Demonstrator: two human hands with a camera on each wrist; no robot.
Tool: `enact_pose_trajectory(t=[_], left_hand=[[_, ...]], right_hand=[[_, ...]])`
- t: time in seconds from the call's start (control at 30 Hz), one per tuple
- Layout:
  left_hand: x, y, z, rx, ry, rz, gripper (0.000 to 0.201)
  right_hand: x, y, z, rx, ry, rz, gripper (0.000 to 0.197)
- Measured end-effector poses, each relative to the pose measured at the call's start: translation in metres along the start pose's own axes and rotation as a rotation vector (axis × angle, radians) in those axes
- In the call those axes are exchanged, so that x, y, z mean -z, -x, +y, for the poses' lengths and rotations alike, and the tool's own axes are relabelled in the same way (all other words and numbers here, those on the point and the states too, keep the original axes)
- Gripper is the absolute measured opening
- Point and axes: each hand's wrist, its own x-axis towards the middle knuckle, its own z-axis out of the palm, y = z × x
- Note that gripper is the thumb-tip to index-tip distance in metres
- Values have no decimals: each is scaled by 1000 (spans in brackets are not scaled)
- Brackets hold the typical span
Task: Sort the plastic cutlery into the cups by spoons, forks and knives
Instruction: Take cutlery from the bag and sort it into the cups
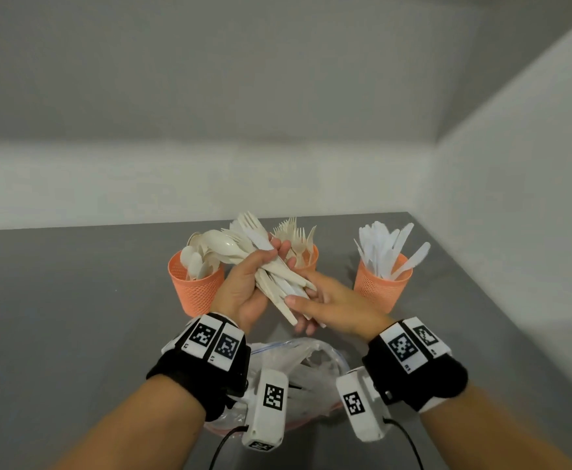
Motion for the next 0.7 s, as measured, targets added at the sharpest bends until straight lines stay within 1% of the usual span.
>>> enact_pose_trajectory(t=[0.1,0.2,0.27,0.4,0.53,0.6,0.7], left_hand=[[5,2,5,12,-29,-27,16],[12,1,12,1,-44,-34,11],[15,1,16,-10,-28,-24,11],[19,2,21,-40,-56,1,12],[19,2,19,-60,-112,-19,12],[17,3,19,-63,-129,-35,13],[17,3,22,-74,-143,-42,15]], right_hand=[[-1,-5,-1,-12,26,24,37],[4,-3,-3,-3,87,-37,27],[8,-1,-4,-33,119,-56,21],[12,2,-4,-101,206,-77,27],[0,-3,-13,-89,350,-28,29],[-4,-3,-14,-83,340,3,31],[0,5,-12,-115,249,14,31]])
